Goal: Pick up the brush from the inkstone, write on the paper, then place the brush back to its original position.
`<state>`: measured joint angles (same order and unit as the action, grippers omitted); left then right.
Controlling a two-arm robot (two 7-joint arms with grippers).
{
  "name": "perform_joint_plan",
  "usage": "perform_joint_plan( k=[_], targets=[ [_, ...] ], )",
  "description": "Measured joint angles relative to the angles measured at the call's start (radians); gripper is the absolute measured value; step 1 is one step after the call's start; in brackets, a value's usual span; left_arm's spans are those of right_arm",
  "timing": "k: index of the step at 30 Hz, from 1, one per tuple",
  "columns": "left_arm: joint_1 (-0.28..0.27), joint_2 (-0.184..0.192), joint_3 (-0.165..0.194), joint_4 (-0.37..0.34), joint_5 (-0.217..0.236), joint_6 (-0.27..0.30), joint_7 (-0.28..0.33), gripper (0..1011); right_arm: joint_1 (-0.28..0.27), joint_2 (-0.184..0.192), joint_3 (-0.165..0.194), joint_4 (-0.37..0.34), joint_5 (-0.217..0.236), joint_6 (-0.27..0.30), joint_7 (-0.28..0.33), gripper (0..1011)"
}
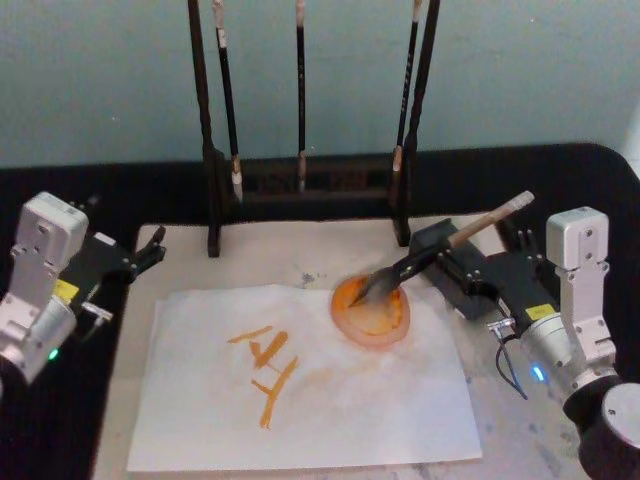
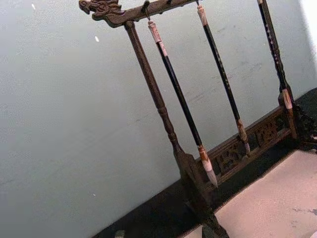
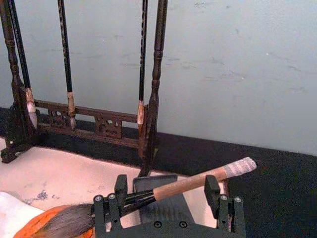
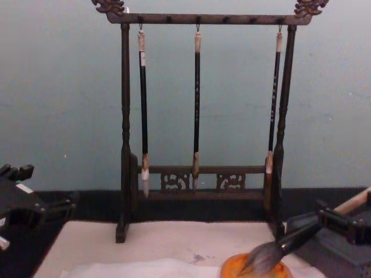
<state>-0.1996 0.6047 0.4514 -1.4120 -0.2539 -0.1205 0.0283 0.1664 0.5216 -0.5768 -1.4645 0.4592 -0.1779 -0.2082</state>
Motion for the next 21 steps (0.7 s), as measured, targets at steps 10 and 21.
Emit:
perform_joint_plan(
  k=[10, 21],
  targets=[
    [0.0, 0.0, 0.0, 0.0, 0.0, 0.0, 0.0, 1010, -0.001, 0.001, 0.002, -0.004, 0.01, 0.0, 0.005, 1000],
    [0.0, 0.0, 0.0, 0.0, 0.0, 0.0, 0.0, 1010, -0.002, 0.002, 0.003, -0.006, 0.015, 0.001, 0.006, 1000]
  ],
)
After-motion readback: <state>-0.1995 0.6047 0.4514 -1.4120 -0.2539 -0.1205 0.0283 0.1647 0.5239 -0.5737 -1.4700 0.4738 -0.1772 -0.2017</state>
